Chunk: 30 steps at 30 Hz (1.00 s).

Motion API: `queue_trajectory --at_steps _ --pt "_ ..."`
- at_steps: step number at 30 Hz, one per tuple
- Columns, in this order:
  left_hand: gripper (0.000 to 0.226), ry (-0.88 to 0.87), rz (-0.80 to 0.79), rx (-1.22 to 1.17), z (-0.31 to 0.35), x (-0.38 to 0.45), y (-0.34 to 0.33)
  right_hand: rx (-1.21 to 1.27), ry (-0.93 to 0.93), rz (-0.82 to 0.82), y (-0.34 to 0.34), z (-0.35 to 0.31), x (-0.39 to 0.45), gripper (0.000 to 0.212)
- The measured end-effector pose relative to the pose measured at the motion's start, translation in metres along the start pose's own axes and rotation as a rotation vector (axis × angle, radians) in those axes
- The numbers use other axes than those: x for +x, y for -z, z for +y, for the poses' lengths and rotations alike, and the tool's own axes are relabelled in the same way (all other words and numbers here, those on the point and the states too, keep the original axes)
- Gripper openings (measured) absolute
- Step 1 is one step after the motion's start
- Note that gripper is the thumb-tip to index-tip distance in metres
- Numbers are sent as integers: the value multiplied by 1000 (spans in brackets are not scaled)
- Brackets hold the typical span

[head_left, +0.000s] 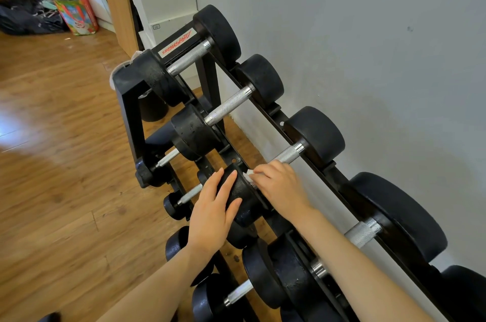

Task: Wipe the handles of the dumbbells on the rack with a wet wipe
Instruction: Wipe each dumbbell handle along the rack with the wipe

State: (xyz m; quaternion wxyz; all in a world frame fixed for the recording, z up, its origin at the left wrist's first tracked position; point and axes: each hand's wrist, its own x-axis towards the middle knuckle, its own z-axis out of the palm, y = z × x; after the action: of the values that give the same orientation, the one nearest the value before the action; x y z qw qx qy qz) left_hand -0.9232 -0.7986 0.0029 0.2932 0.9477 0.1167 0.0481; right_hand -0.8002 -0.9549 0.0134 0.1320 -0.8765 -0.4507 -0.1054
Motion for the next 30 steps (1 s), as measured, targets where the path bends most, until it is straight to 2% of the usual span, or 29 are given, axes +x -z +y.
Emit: queue_trajectory --at_steps 4,7,9,14,18,23,27,30 --pt "59 -7 3 -7 -1 0 -1 35 -116 67 -2 2 -7 30" --pt "59 1 2 -5 -2 0 -2 59 -34 23 -9 -6 -13 33" --pt "59 -8 10 8 -2 0 -2 65 -47 31 -7 -3 -13 31" --pt "57 -25 38 31 -3 1 -3 250 -332 131 -8 1 -14 25" --pt "58 -20 27 38 -3 1 -3 282 -264 59 -13 -8 -19 27" --pt "62 -21 19 20 -1 1 0 303 -346 153 -11 -4 -23 23" --pt "63 -12 5 -5 -2 0 -1 437 -327 32 -17 -10 -24 27" --pt "62 -17 12 -13 -2 0 -1 426 -343 117 -18 -6 -24 21"
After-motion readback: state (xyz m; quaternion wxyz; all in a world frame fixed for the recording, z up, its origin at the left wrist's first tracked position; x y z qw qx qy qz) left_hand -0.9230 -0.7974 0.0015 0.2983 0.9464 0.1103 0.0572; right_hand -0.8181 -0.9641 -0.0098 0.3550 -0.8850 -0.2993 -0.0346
